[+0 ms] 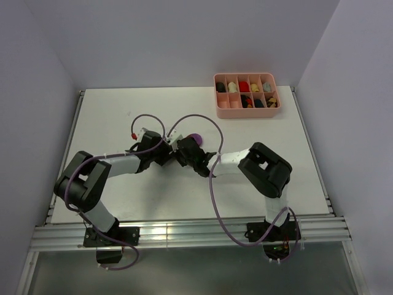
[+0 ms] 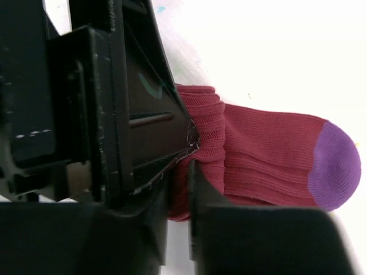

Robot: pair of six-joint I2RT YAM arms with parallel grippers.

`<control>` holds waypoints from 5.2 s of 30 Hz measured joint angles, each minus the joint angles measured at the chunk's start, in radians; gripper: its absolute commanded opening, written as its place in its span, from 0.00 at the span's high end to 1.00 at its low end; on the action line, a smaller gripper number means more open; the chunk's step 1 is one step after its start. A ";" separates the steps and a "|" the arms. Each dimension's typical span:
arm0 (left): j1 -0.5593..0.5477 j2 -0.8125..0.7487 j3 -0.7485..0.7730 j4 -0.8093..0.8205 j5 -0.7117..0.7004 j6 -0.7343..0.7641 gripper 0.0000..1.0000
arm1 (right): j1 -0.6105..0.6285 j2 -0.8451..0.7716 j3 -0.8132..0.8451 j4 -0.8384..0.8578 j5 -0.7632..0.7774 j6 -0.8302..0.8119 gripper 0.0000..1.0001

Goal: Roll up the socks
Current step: Roll the sock at the center of the board.

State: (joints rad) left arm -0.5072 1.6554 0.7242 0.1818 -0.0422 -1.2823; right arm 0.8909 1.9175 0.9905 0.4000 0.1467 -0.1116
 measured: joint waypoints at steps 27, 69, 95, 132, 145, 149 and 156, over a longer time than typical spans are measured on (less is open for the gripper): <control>-0.007 -0.233 -0.120 -0.134 -0.071 0.007 0.19 | -0.361 0.129 0.133 -0.087 -0.866 0.548 1.00; -0.054 0.119 0.092 0.078 -0.078 0.043 0.64 | -0.420 0.129 0.140 -0.157 -0.875 0.631 0.56; -0.066 0.127 0.169 -0.052 -0.057 0.077 0.64 | -0.074 -0.222 -0.214 0.087 -0.147 0.014 0.34; -0.050 0.079 0.154 -0.116 -0.032 0.095 0.39 | 0.000 -0.039 -0.077 0.046 0.045 -0.082 1.00; -0.047 -0.106 0.029 -0.225 -0.094 0.043 0.20 | -0.178 -0.070 -0.055 -0.047 -0.479 0.230 1.00; -0.043 -0.180 -0.025 -0.216 -0.114 0.018 0.19 | -0.251 -0.029 -0.027 -0.050 -0.645 0.336 1.00; -0.042 -0.270 -0.132 -0.132 -0.137 0.002 0.18 | -0.345 0.068 0.027 -0.026 -0.871 0.498 1.00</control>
State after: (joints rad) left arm -0.5488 1.3857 0.5926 0.0494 -0.1787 -1.2804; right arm 0.5457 1.9850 1.0172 0.3744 -0.7238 0.3866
